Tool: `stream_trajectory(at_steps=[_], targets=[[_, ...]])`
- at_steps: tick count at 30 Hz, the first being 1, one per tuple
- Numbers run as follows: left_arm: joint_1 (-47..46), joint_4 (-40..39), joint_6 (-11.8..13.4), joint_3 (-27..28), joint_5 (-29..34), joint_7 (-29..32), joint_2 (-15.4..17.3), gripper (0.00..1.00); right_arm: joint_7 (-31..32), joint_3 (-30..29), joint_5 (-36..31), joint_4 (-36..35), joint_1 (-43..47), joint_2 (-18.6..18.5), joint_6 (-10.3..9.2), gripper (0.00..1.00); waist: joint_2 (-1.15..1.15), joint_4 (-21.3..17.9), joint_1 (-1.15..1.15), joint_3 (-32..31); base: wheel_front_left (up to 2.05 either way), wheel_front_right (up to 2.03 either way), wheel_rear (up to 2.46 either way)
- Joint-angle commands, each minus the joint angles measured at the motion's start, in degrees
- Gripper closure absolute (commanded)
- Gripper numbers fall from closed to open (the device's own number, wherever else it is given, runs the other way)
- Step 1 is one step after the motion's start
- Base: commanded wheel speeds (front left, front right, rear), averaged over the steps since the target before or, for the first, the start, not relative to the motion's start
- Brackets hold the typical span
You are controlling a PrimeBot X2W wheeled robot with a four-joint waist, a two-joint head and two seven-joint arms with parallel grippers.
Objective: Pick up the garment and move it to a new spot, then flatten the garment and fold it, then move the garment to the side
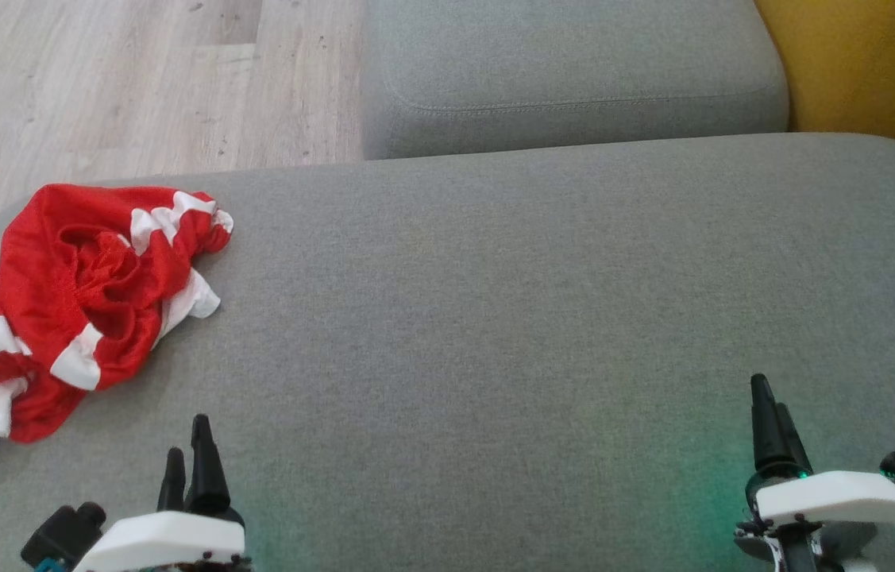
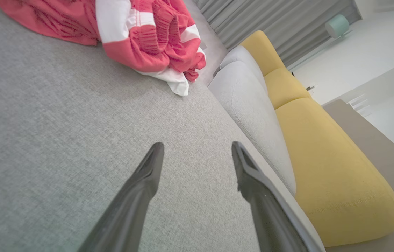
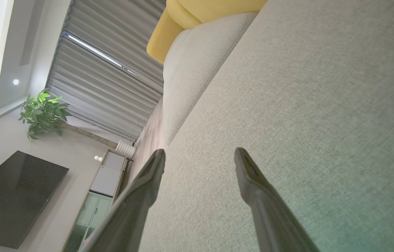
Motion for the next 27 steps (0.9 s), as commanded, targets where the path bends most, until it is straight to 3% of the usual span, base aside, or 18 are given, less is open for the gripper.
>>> stream_trajectory(at_steps=[1,27], targets=[[-1.76,-2.26,0.12,0.40,1.82,-0.86,0.78,0.00,-0.92,0.99,-1.81,-2.35,-2.33,-0.55,0.38,0.00,0.00,0.03,0.00,-0.03,0.00,0.00,0.00],[-1.24,-4.34,1.52,-3.06,19.33,-5.23,0.96,0.00,-5.31,5.89,-20.38,-3.87,-2.09,-0.73,0.58,0.00,0.00,0.59,0.00,-1.24,0.00,0.00,0.00]])
